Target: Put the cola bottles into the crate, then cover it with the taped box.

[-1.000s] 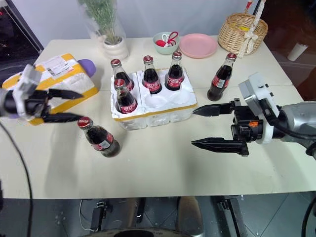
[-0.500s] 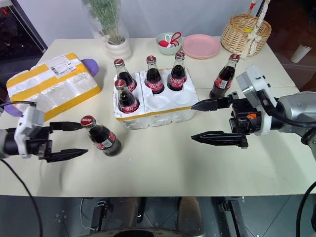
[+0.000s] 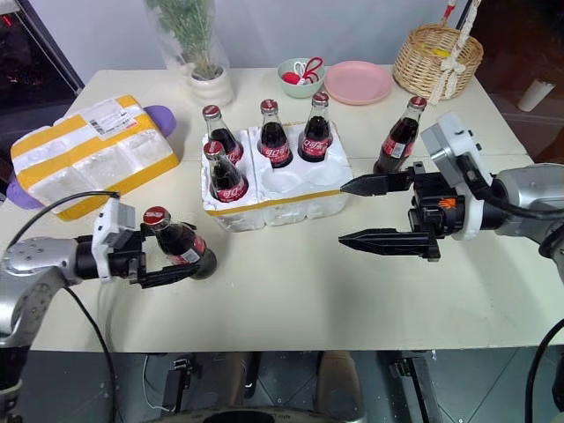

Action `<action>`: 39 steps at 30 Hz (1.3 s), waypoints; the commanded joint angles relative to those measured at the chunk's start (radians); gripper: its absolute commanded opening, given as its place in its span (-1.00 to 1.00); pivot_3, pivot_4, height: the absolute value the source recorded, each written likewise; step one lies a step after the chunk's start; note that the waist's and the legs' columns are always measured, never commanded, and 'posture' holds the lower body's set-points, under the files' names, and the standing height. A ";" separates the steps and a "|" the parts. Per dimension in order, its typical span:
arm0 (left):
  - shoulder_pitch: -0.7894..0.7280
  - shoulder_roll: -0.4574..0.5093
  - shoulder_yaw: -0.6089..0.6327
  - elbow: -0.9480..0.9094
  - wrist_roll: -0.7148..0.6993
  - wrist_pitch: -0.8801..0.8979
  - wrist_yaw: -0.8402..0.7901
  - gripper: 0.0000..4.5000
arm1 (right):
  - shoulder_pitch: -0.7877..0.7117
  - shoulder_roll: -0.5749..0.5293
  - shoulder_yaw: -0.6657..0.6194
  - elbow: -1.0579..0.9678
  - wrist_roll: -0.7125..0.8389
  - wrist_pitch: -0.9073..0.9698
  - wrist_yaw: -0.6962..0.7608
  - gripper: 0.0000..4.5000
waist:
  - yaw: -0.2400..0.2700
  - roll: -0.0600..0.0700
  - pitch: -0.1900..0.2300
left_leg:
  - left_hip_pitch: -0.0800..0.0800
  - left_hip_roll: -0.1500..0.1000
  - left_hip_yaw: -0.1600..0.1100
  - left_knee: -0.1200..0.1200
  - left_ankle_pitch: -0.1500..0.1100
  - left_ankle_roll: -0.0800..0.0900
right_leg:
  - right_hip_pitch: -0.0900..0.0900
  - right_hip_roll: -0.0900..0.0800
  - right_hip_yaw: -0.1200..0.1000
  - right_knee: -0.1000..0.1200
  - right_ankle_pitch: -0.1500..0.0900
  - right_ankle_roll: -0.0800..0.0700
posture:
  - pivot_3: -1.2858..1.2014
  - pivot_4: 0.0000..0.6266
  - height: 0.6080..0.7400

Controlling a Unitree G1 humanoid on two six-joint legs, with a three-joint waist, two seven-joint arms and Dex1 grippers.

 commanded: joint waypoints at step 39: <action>-0.540 -0.244 -0.123 0.069 -0.175 0.128 0.220 0.24 | 0.100 0.094 -0.091 -0.117 0.083 -0.001 -0.165 1.00 | -0.005 -0.001 0.000 | 0.000 0.000 0.000 0.001 0.000 0.000 | 0.000 0.001 0.000 0.001 0.000 0.000 | 0.03 -0.52 0.96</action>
